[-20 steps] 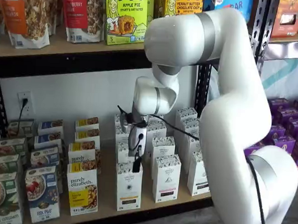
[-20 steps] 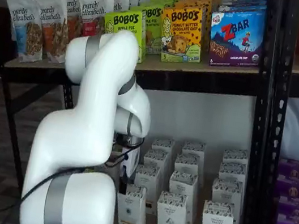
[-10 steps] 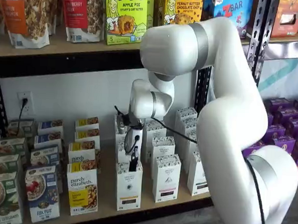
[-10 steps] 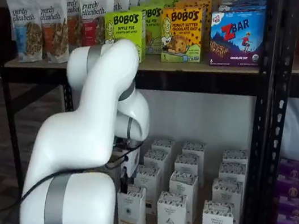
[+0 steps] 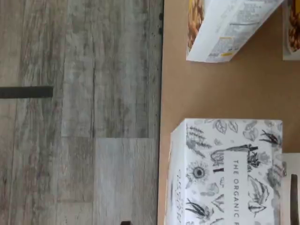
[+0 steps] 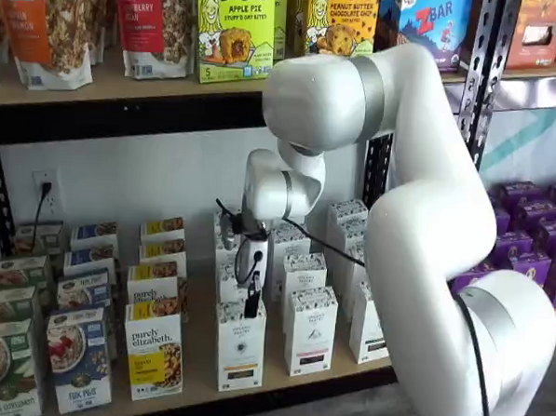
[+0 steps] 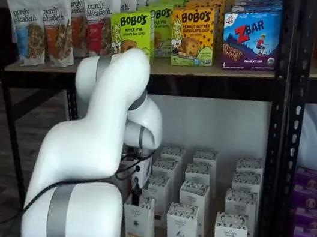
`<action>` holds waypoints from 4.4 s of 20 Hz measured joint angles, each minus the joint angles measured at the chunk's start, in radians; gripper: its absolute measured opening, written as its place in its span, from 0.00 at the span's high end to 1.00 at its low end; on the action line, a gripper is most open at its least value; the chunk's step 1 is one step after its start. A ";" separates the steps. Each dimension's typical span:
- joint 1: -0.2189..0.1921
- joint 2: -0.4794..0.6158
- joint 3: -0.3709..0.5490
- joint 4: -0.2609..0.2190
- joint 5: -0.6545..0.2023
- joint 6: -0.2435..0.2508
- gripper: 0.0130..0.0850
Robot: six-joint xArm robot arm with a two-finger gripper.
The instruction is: Pick up the white box with a yellow strip in the middle, on the bottom shelf, the fourth box from the left
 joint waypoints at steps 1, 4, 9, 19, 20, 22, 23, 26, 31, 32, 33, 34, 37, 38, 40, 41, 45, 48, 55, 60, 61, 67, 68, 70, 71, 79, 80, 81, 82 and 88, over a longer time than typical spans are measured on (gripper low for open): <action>-0.002 0.006 -0.009 -0.005 0.005 0.003 0.00; -0.007 0.028 -0.039 -0.031 0.022 0.020 0.00; -0.011 0.058 -0.077 -0.043 0.035 0.027 0.00; -0.002 0.134 -0.163 -0.085 0.049 0.072 0.00; -0.001 0.140 -0.170 -0.088 0.049 0.075 0.00; 0.002 0.157 -0.186 -0.095 0.048 0.084 0.00; 0.003 0.162 -0.191 -0.097 0.047 0.086 0.00; 0.005 0.183 -0.212 -0.112 0.049 0.101 0.00; 0.009 0.205 -0.228 -0.125 0.044 0.115 0.00; 0.010 0.208 -0.228 -0.130 0.037 0.119 0.00; 0.010 0.210 -0.229 -0.134 0.033 0.124 0.00; 0.011 0.213 -0.230 -0.139 0.031 0.128 0.00; 0.015 0.226 -0.239 -0.157 0.029 0.146 0.00; 0.015 0.230 -0.244 -0.159 0.032 0.149 0.00; 0.017 0.237 -0.252 -0.162 0.037 0.153 0.00; 0.018 0.241 -0.253 -0.164 0.034 0.156 0.00; 0.020 0.248 -0.256 -0.154 0.023 0.149 0.00; 0.020 0.250 -0.256 -0.153 0.019 0.148 0.06; 0.023 0.254 -0.259 -0.163 0.019 0.160 0.22; 0.026 0.256 -0.262 -0.158 0.025 0.158 0.22; 0.026 0.256 -0.262 -0.157 0.026 0.158 0.22; 0.029 0.257 -0.267 -0.153 0.041 0.157 0.28; 0.029 0.258 -0.268 -0.151 0.044 0.156 0.28; 0.029 0.257 -0.268 -0.149 0.045 0.155 0.39; 0.029 0.256 -0.266 -0.149 0.045 0.155 0.39; 0.033 0.236 -0.240 -0.144 0.049 0.154 0.50; 0.034 0.230 -0.230 -0.144 0.046 0.154 0.50; 0.035 0.223 -0.219 -0.143 0.039 0.154 0.50; 0.036 0.216 -0.206 -0.141 0.032 0.155 0.50; 0.050 0.155 -0.096 -0.136 -0.022 0.162 0.50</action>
